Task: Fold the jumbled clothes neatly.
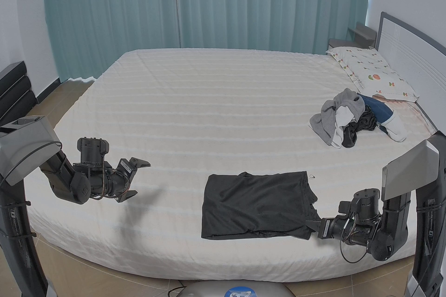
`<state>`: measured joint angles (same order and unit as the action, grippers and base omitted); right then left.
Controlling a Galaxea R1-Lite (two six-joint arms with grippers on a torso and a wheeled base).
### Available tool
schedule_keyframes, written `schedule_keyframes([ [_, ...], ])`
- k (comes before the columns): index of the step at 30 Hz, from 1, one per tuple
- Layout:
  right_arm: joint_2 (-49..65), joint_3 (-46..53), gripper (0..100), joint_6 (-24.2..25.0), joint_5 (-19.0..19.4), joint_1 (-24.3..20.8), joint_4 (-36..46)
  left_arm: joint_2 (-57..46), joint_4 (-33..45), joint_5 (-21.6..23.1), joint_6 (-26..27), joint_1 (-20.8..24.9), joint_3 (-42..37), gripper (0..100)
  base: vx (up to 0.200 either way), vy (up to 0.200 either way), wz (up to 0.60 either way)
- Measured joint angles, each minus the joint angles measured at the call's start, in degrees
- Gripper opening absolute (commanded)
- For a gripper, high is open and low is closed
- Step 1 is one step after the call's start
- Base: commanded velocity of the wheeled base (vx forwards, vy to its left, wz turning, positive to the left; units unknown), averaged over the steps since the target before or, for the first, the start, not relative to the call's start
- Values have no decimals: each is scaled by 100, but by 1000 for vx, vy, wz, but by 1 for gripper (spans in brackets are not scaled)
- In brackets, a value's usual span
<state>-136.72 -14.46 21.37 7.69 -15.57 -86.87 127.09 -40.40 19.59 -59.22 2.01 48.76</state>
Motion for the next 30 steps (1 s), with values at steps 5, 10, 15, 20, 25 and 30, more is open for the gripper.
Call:
schedule_keyframes([
  [5,199,173,0,-22,201,55,336,0,0,0,0,0,0,100,0,0,0],
  [10,507,247,0,-213,396,236,788,0,0,2,0,0,-6,100,0,0,0],
  [15,605,247,0,-350,446,341,802,0,-2,2,-4,0,-6,100,0,0,0],
  [20,566,208,100,-430,423,364,796,0,6,2,-9,0,0,100,0,0,0],
  [25,629,158,100,-397,475,449,736,-2,4,-5,-26,0,5,100,0,0,0],
  [30,767,-196,100,184,546,625,717,-10,4,-7,-41,0,-6,100,80,0,0],
])
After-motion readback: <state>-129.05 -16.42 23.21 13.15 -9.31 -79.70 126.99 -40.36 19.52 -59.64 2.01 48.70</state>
